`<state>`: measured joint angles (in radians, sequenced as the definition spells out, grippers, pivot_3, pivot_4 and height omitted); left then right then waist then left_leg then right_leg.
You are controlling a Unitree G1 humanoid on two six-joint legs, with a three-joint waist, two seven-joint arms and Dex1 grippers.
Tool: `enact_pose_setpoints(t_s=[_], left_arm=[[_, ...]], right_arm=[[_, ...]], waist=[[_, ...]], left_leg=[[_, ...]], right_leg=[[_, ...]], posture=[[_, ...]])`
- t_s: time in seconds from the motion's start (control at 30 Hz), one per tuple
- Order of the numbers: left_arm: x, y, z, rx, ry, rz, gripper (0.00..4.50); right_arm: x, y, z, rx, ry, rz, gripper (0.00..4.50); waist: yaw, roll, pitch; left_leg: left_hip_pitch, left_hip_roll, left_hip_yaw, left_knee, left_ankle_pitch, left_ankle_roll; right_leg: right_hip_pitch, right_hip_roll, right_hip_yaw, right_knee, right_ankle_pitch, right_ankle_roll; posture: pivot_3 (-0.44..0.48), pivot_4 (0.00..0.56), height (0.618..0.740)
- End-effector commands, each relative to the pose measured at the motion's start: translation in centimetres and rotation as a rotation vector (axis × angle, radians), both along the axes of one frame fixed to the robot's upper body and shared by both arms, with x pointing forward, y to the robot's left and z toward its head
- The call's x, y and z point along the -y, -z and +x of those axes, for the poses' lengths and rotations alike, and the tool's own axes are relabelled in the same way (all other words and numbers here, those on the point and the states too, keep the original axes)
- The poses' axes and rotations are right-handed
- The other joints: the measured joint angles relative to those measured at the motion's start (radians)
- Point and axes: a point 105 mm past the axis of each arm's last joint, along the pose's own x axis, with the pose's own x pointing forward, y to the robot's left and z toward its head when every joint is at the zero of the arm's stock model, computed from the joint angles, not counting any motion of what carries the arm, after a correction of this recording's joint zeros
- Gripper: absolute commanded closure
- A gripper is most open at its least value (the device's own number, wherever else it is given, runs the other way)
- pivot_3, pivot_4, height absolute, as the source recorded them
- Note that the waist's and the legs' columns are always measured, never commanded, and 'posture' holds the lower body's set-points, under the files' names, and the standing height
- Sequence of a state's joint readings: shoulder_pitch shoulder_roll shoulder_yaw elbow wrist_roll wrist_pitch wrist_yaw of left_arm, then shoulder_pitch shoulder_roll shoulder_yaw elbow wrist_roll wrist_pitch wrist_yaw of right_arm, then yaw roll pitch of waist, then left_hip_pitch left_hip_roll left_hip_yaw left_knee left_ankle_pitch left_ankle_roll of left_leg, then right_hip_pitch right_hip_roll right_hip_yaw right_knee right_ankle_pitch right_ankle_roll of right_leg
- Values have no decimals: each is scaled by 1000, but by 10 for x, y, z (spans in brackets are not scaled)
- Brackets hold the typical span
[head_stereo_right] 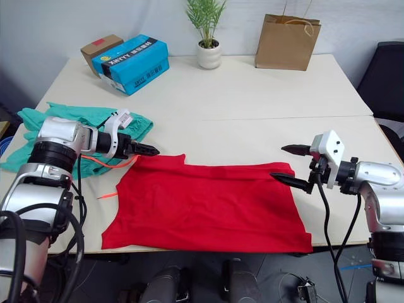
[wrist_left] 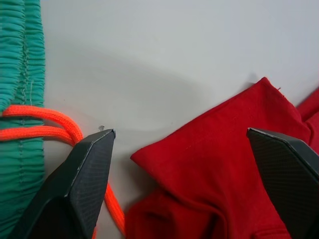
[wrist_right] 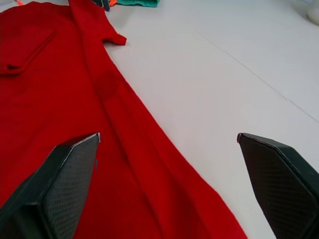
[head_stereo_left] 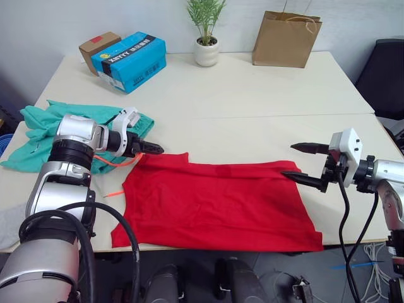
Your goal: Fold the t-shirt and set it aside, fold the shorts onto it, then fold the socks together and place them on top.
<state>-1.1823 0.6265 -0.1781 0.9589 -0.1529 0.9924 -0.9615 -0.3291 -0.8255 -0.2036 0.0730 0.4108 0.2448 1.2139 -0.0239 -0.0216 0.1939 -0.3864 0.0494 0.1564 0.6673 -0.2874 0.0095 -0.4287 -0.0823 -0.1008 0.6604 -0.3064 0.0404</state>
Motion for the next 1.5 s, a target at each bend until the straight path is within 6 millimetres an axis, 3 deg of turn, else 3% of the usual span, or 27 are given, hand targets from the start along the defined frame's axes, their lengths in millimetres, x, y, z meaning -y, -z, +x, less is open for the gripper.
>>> enact_pose_setpoints(t_s=[0.03, 0.17, 0.5, 0.6, 0.8, 1.0, 1.13, 1.5], left_arm=[[-3, 7, 1, -7, 1, 19, 223], [3, -2, 7, 87, 33, -19, 1317], [4, -7, -14, 102, 154, -163, 4484], [6, -12, -22, 132, 200, -202, 4484], [14, -36, -44, 421, 407, -357, 4484], [11, -22, -73, 612, 605, -278, 4484], [7, -9, -94, 649, 711, -199, 4484], [-9, 21, -119, 737, 820, 15, 4484]], right_arm=[[2, -12, -6, 46, 14, 13, 0], [0, -10, -9, 43, 23, 23, 0], [0, -8, -13, 31, 31, 28, 0], [1, -8, -13, 31, 33, 28, 0], [0, -6, -12, 28, 29, 24, 0], [0, -3, -13, 23, 30, 19, 0], [2, -1, -15, 19, 37, 13, 0], [5, 7, -19, 4, 64, 13, 0]], waist=[[0, 0, 0], [0, 0, 0], [-3, -1, 1], [-3, -1, 1], [-1, -1, 1], [-1, -1, 1], [-1, -1, 1], [-2, -1, 1]], left_leg=[[0, 0, 0, 0, 0, 0], [0, 0, 0, 0, 0, 0], [-1, 0, 0, 0, 0, 0], [-1, 1, 0, 0, 0, 0], [-1, 0, -1, 0, 0, 0], [-1, 0, -1, 0, 0, 0], [-1, 0, -1, 0, 0, 1], [-1, 0, -1, -1, -1, 2]], right_leg=[[0, 0, 0, 0, 0, 0], [0, -1, 0, 1, 0, 0], [-1, 0, 0, 0, 0, 0], [-1, 0, 0, 0, 0, 0], [0, -1, 0, 0, 0, 0], [0, -1, 0, 0, 0, 0], [0, -1, 0, 0, 0, 0], [1, -3, -1, -1, 0, 0]], posture=[[0, 150, 740], [0, 150, 740], [0, 150, 740], [0, 150, 740], [0, 150, 740], [0, 150, 740], [0, 150, 740], [0, 150, 740]])
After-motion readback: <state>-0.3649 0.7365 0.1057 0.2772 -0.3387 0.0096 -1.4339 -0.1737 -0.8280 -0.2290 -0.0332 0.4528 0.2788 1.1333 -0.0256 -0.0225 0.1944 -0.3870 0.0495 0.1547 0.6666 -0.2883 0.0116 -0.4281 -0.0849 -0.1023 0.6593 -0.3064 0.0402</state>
